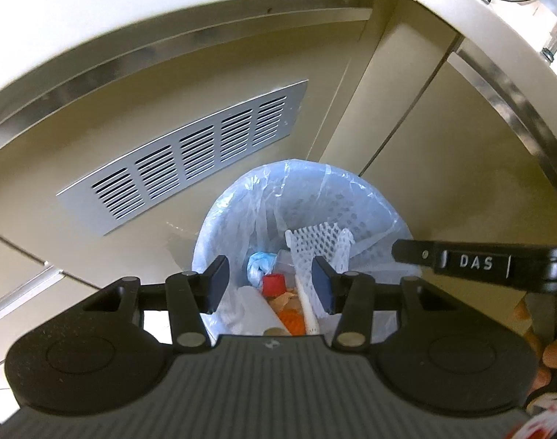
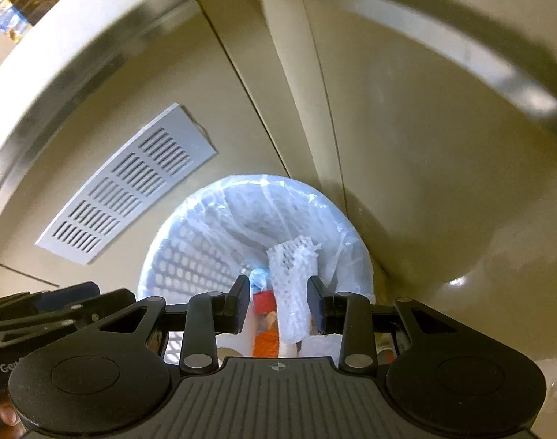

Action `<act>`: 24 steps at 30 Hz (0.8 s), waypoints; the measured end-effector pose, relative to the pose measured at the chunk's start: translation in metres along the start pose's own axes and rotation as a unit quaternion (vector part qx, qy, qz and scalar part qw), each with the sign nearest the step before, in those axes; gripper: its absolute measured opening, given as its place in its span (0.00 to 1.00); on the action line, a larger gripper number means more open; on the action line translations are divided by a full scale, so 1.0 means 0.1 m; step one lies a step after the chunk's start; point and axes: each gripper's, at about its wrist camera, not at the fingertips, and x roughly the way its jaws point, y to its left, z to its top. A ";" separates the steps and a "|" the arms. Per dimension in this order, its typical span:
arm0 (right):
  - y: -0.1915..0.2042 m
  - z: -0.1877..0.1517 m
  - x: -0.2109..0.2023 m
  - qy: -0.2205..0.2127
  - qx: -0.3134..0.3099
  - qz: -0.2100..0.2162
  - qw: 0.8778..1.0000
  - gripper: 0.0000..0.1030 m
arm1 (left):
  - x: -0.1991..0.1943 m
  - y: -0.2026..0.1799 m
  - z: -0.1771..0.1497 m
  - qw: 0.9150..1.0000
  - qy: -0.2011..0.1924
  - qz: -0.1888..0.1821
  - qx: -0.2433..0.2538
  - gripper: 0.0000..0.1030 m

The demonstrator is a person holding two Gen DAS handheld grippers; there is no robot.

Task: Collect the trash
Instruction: 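Raise both tools from the bin back toward the counter litter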

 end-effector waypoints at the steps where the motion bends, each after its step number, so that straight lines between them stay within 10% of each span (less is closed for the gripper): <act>1: 0.03 -0.01 -0.05 -0.003 -0.004 0.001 1.000 0.34 | -0.04 0.00 -0.02 1.000 -0.001 0.000 -0.001 0.44; 24: 0.27 0.05 -1.58 -0.124 -0.027 0.063 0.990 0.37 | -1.31 -0.28 0.18 0.994 -0.103 -0.036 0.010 0.45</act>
